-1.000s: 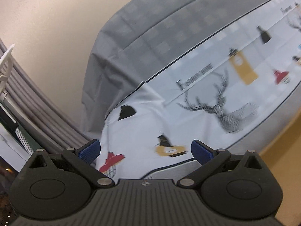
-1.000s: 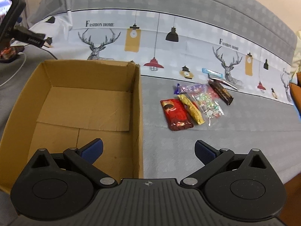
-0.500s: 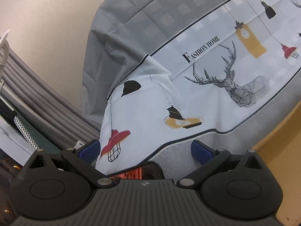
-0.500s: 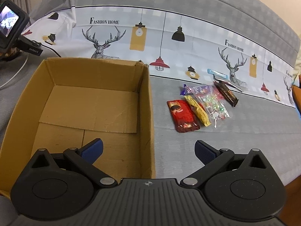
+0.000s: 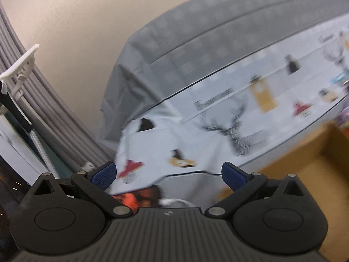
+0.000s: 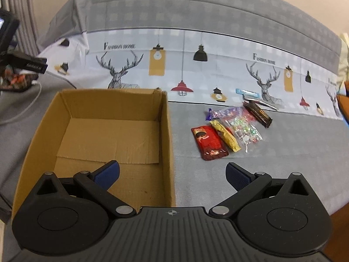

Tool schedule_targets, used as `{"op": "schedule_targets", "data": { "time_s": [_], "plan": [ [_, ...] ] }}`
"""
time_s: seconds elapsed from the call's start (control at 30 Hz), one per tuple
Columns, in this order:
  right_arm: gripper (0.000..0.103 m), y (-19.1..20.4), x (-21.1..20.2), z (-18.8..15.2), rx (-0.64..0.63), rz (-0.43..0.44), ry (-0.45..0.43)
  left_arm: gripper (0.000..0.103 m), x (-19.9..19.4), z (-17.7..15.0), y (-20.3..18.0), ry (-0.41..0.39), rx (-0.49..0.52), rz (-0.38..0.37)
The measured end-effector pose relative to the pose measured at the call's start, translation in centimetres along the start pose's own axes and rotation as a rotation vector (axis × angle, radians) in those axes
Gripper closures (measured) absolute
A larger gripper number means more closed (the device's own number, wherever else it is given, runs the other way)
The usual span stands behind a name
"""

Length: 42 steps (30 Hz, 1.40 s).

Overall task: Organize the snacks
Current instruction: 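Move both tools to the snack pile, grasp red pouch with left while right grasps candy bag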

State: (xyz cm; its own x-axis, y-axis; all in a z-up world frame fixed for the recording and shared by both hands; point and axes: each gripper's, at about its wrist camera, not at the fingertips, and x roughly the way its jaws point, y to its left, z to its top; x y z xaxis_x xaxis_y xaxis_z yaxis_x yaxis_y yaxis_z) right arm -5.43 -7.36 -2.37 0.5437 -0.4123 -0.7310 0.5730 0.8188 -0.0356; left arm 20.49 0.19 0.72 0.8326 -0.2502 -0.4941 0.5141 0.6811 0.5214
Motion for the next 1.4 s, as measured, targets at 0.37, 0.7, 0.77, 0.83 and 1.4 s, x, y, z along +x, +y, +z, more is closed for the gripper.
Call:
{"op": "schedule_targets", "data": {
  "time_s": [0.37,0.7,0.77,0.83,1.4],
  "plan": [
    [0.000,-8.4,-2.9,-1.5,0.129,-0.026,-0.077,0.000,-10.1,3.0,-10.3,-0.008,-0.040,-0.252],
    [0.000,-19.9,1.3,-1.5,0.223,-0.091,-0.097,0.000,-6.4,7.6,-22.5,0.184,-0.058,-0.448],
    [0.000,-22.2,3.3,-1.0,0.206,-0.093,-0.095,0.000,-4.4,8.0,-24.8,0.247,-0.093,-0.470],
    [0.000,-24.7,5.8,-0.5,0.197,-0.089,-0.096,0.000,-2.4,8.3,-27.2,0.310,-0.108,-0.476],
    [0.000,-30.9,24.5,-0.6,0.111,0.047,0.099,0.001,14.7,4.7,-39.9,0.762,-0.164,-0.425]
  ]
}}
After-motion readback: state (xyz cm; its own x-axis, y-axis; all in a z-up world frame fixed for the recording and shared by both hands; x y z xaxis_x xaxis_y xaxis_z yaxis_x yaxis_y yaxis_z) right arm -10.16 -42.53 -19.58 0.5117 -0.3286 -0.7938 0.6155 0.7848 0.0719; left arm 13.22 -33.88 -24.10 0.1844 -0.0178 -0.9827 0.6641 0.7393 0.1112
